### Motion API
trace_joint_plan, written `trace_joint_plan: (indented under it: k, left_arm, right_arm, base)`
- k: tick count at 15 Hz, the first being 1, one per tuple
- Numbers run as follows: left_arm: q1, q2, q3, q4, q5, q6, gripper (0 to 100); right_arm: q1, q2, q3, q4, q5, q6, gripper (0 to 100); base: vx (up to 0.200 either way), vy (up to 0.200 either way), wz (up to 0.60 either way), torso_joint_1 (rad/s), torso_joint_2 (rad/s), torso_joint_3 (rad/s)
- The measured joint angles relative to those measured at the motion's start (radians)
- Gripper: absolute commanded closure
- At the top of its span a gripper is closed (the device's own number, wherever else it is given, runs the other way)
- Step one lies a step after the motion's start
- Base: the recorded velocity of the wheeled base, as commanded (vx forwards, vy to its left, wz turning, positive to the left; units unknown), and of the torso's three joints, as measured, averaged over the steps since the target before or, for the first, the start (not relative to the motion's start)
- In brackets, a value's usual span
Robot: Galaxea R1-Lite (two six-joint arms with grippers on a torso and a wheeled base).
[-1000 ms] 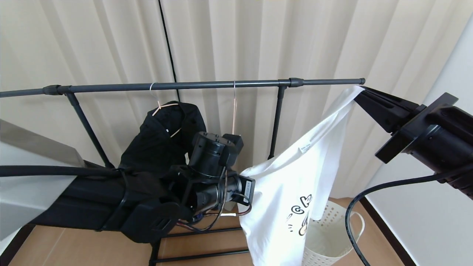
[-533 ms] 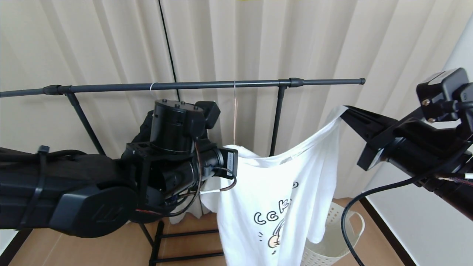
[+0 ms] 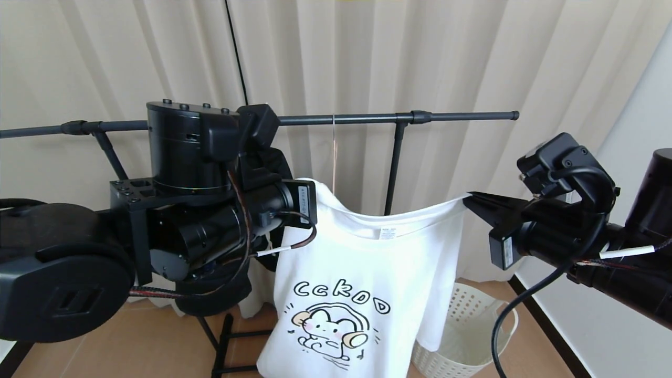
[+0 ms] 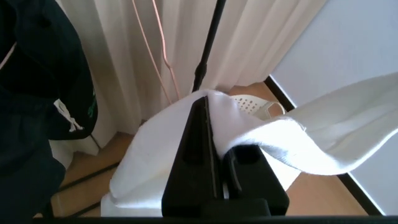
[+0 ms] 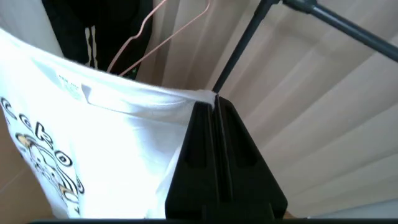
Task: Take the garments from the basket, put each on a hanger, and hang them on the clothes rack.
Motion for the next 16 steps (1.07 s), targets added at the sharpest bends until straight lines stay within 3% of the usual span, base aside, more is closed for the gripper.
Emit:
trace_joint_plan:
  k: [4,9,12,16]
  left_arm:
    - [0.008,-0.037,0.034,-0.001,0.011,0.0,100]
    - [0.025,-0.063,0.032,-0.002,0.013,0.001,100]
    - [0.038,-0.075,0.021,-0.004,0.012,0.003,100]
    - [0.043,-0.084,0.012,-0.005,0.008,0.005,100]
  right_arm:
    - [0.01,0.003,-0.101,0.129,-0.002,0.165,100]
    - [0.016,0.024,-0.194,0.137,-0.004,0.303,100]
    - [0.017,0.038,-0.222,0.128,-0.004,0.352,100]
    - [0.019,0.043,-0.225,0.129,-0.005,0.356,100]
  base:
    - [0.0,0.0,0.0,0.0,0.0,0.0]
    - [0.0,0.0,0.0,0.0,0.0,0.0]
    - [0.0,0.0,0.0,0.0,0.0,0.0]
    - [0.0,0.0,0.0,0.0,0.0,0.0]
